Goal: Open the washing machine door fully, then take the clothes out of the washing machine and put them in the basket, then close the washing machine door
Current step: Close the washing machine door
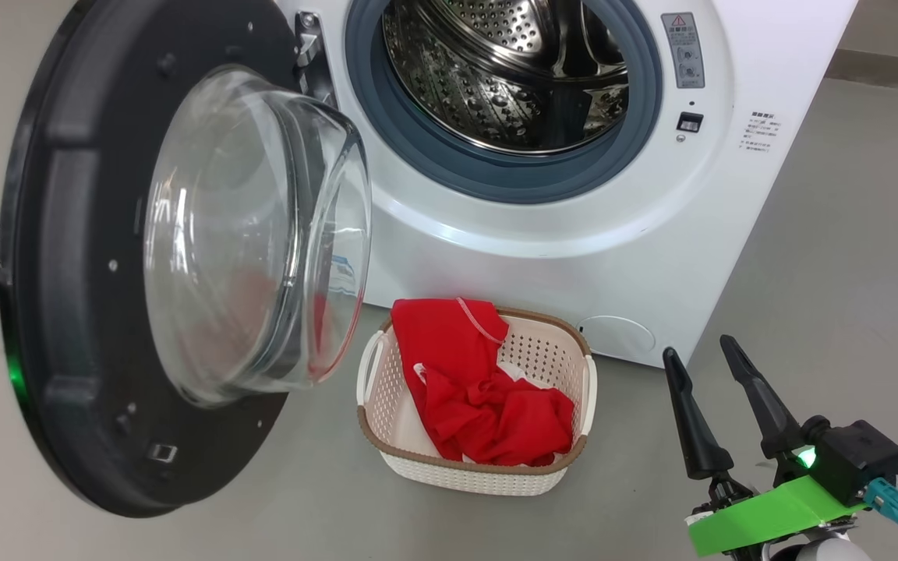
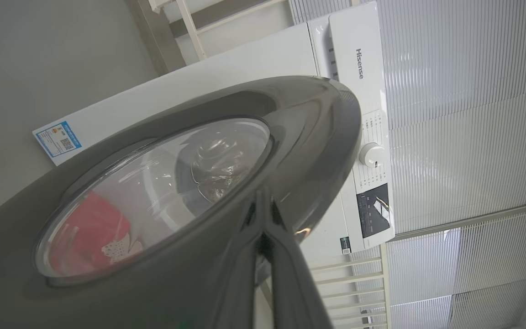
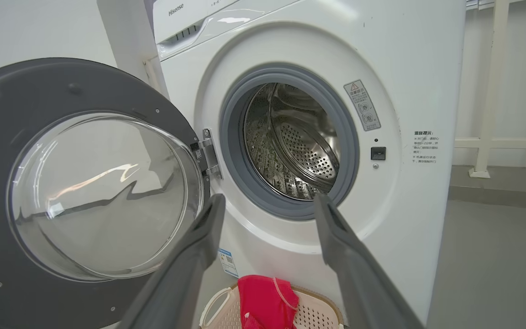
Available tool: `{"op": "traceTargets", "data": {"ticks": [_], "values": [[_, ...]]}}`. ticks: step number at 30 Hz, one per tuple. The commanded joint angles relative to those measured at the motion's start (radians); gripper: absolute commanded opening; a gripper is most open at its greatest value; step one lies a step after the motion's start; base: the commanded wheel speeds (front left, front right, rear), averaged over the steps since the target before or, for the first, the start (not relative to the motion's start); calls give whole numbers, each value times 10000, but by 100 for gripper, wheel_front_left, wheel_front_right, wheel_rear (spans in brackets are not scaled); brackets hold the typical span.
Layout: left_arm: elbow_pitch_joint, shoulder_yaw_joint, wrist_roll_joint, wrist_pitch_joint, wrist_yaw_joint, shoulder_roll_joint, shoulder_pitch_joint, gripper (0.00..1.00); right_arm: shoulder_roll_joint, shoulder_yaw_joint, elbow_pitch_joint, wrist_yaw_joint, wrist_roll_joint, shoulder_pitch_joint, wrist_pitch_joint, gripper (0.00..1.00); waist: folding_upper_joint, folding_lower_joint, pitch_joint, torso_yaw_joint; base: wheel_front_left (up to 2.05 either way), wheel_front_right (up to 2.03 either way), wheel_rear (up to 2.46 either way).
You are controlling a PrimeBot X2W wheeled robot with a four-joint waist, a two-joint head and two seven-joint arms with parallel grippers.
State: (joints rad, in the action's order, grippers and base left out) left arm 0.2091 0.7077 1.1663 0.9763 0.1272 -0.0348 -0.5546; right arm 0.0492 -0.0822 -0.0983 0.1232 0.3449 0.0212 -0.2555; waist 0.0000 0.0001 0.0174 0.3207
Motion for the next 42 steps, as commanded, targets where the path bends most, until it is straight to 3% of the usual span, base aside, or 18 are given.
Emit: {"op": "traceTargets", "data": {"ticks": [1,10,19,30,42], "values": [[-371,-104,160,239,35,-178,106,0,12,-234,216,75,82,292,-63,100,0,-1,13,-13,0,0,0],[-1802,-1700,1635,-306,926,-157,1112,0,11,-217,153,75,118,405,-63,100,0,-1,129,-134,0,0,0],[-2678,-3001,2547,-889,1399,-156,1852,0,11,-216,140,75,116,480,-63,100,0,-1,229,-302,0,0,0],[-2823,-3860,3030,-1314,1259,-155,2110,0,11,-238,119,75,174,623,-63,100,0,-1,319,-744,0,0,0],[-2724,-3874,3301,-1499,1112,-155,2189,0,11,-209,127,75,220,675,-63,100,0,-1,380,-1192,0,0,0]]}}
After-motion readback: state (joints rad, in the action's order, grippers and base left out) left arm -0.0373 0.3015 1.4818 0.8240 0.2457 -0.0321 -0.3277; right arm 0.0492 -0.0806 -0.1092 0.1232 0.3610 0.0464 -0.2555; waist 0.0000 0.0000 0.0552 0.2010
